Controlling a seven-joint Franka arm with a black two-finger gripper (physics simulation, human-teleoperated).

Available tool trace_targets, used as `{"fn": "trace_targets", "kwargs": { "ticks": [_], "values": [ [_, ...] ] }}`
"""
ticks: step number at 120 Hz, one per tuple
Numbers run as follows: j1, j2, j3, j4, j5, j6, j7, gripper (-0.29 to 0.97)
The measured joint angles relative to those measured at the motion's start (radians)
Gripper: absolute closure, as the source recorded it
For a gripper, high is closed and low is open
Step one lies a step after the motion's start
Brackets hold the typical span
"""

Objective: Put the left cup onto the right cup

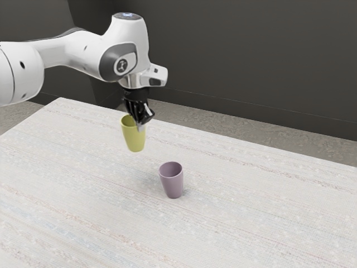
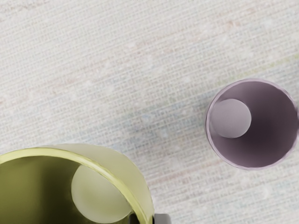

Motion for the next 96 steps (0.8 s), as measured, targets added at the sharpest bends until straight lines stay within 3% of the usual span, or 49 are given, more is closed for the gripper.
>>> {"fn": "trace_targets", "kwargs": {
  "ticks": [96],
  "values": [
    [-0.018, -0.025, -0.164, 0.016, 0.057, -0.026, -0.142, 0.79]
  ]
}}
